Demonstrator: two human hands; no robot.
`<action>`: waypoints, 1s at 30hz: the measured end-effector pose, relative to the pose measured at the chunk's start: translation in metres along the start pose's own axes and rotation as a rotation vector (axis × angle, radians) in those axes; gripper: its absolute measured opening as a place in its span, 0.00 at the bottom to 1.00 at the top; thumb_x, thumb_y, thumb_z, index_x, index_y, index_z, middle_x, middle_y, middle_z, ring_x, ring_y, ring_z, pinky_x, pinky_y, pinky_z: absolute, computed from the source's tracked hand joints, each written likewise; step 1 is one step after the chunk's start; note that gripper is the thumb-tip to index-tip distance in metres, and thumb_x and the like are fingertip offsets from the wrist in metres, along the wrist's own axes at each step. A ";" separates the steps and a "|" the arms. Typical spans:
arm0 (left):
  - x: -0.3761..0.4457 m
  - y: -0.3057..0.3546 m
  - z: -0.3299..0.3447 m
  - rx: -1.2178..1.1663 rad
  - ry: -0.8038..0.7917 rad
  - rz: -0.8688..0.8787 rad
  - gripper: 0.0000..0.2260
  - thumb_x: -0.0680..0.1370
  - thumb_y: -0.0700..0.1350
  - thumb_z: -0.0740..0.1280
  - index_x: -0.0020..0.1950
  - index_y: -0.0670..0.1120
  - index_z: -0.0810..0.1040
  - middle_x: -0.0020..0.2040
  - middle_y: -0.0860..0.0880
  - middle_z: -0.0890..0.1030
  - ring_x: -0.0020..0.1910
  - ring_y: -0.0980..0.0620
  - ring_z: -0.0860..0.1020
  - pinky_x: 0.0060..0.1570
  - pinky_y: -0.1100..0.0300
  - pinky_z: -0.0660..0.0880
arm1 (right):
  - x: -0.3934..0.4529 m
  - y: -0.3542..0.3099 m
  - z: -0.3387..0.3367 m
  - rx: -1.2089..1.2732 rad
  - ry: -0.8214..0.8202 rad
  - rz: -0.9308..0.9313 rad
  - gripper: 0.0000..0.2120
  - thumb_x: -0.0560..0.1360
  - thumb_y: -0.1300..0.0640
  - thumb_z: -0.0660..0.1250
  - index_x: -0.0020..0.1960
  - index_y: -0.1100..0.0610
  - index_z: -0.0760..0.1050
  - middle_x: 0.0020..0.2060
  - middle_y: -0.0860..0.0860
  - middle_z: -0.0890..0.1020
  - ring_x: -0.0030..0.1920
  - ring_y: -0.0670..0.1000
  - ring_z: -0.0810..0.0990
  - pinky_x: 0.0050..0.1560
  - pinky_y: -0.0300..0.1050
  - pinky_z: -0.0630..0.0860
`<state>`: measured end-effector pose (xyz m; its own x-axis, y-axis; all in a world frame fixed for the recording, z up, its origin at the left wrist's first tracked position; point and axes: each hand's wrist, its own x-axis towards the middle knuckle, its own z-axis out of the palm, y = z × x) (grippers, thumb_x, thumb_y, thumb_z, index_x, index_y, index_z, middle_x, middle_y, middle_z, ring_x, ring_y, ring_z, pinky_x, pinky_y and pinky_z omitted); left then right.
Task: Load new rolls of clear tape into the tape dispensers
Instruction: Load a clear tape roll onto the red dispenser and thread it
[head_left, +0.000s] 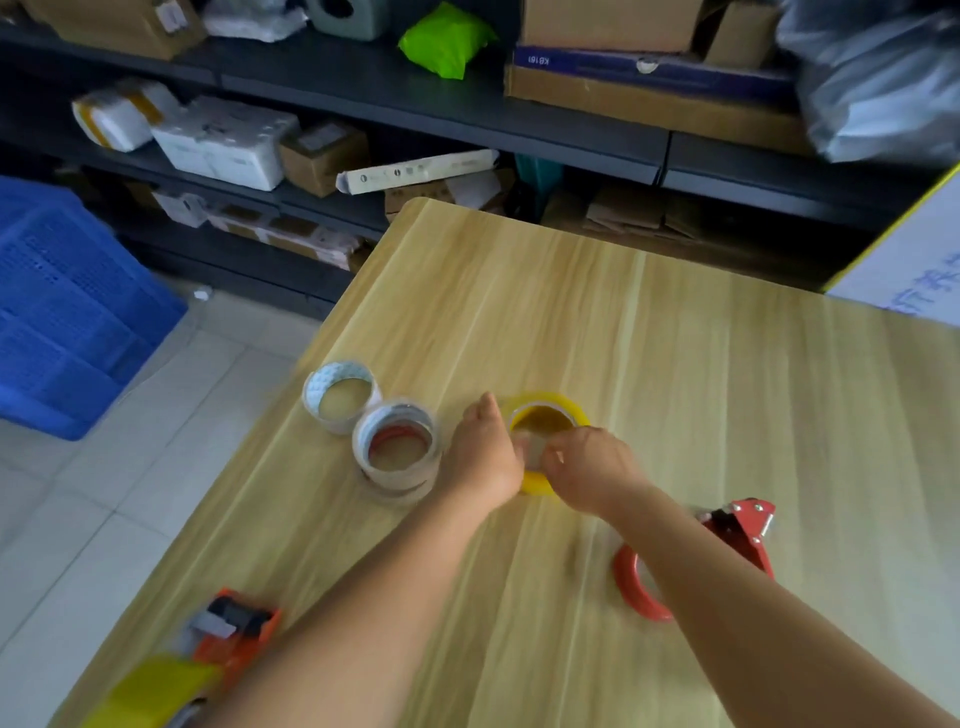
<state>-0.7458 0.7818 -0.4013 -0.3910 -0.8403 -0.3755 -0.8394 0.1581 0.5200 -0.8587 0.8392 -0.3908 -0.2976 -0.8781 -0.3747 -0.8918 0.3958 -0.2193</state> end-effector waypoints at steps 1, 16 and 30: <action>-0.003 0.000 0.005 0.001 -0.020 -0.060 0.31 0.80 0.51 0.59 0.77 0.39 0.51 0.74 0.39 0.61 0.72 0.42 0.63 0.68 0.52 0.61 | -0.004 0.004 0.000 0.042 0.060 0.004 0.17 0.78 0.50 0.54 0.54 0.56 0.79 0.54 0.56 0.80 0.58 0.58 0.77 0.52 0.44 0.73; -0.034 0.003 0.022 -0.405 0.328 -0.035 0.16 0.71 0.35 0.67 0.57 0.46 0.74 0.56 0.47 0.76 0.53 0.51 0.76 0.49 0.66 0.68 | -0.046 0.025 0.005 0.693 0.172 0.266 0.29 0.74 0.63 0.65 0.74 0.55 0.63 0.67 0.54 0.68 0.58 0.54 0.76 0.50 0.40 0.70; -0.072 0.038 -0.002 -0.544 0.375 0.348 0.24 0.71 0.32 0.67 0.65 0.48 0.72 0.58 0.53 0.69 0.56 0.56 0.72 0.59 0.61 0.72 | -0.086 0.044 -0.035 0.853 0.437 0.131 0.30 0.68 0.67 0.70 0.67 0.47 0.72 0.52 0.50 0.78 0.52 0.53 0.79 0.47 0.42 0.74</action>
<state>-0.7487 0.8475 -0.3526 -0.3629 -0.9245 0.1165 -0.3469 0.2501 0.9040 -0.8838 0.9226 -0.3370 -0.6313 -0.7674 -0.1120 -0.3467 0.4084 -0.8444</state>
